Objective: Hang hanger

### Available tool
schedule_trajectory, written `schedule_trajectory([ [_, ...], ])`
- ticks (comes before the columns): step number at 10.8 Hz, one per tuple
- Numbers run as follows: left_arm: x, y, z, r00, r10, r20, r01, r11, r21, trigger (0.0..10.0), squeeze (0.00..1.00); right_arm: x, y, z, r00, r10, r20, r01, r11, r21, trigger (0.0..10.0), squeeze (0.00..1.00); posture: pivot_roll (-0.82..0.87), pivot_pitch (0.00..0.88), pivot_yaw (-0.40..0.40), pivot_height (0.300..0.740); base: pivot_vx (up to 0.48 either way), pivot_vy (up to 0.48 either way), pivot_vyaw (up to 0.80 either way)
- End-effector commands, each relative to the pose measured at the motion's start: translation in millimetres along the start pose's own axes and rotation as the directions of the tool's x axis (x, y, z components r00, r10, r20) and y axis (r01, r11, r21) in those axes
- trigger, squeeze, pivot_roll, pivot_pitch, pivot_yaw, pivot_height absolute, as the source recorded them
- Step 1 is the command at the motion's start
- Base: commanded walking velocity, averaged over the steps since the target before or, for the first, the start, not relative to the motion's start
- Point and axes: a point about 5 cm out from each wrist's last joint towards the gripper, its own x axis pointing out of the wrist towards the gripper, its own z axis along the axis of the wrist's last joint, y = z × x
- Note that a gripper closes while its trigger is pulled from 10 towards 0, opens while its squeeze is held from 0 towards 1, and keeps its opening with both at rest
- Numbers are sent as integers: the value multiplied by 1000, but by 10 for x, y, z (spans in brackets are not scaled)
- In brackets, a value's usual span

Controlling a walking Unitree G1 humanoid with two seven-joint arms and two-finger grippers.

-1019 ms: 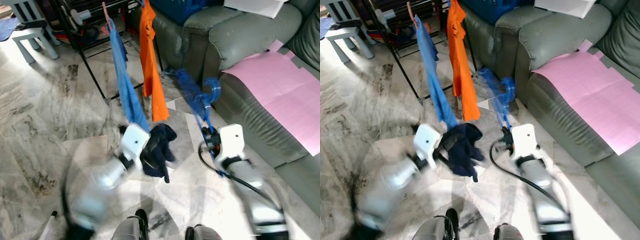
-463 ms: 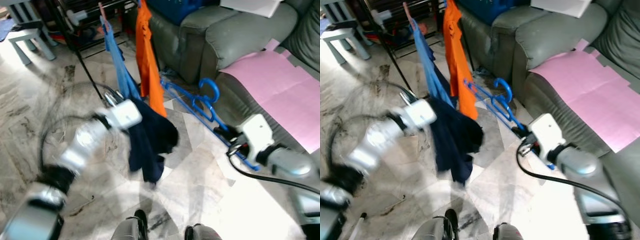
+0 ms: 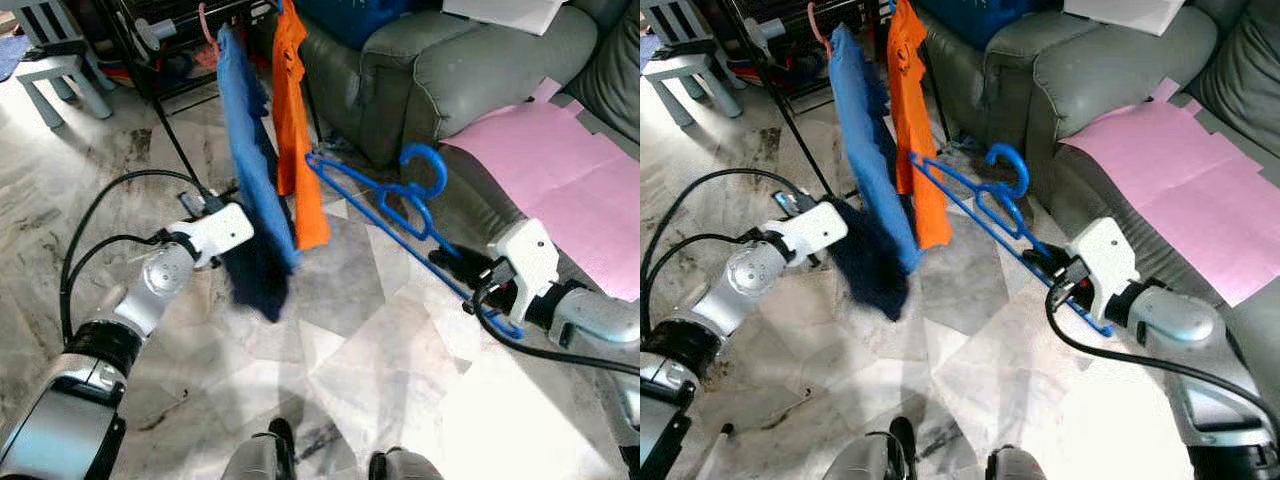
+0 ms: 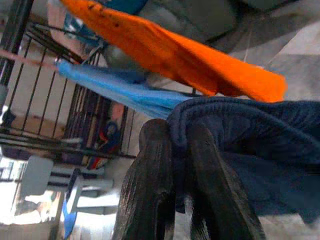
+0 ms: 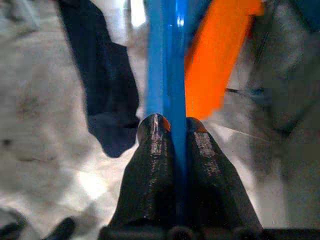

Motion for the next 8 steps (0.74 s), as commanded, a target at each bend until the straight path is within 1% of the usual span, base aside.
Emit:
schedule_trajectory([
  [1,10,87,-24,999,38,-8,-38,999,-2,10000,0,5,164,24,992,123,1,-123,992,17,10000,0,-121,235,39,740,0,0,0],
  [2,11,107,-4,999,48,10,-48,999,-10,10000,0,-12,237,-35,983,184,-30,-183,983,25,10000,0,-119,233,34,740,0,0,0],
  [4,12,169,39,996,81,46,-79,996,-44,10000,0,-41,288,-101,967,243,-74,-240,970,49,10000,0,-119,229,28,740,0,0,0],
  [5,4,235,71,990,111,81,-108,993,-39,10000,0,-58,306,-151,958,268,-103,-263,963,61,10000,0,-117,228,24,740,0,0,0],
  [6,-20,299,90,985,129,117,-124,991,-50,10000,0,-50,281,-195,959,254,-124,-250,967,48,10000,0,-116,227,23,740,0,0,0],
  [7,-32,308,106,982,125,145,-118,991,-59,10000,0,-40,260,-203,963,239,-127,-236,971,41,10000,0,-114,226,22,740,0,0,0],
  [8,-57,332,89,979,129,159,-125,992,-34,10000,0,-26,231,-199,966,222,-130,-222,975,15,10000,0,-110,225,21,740,0,0,0],
])
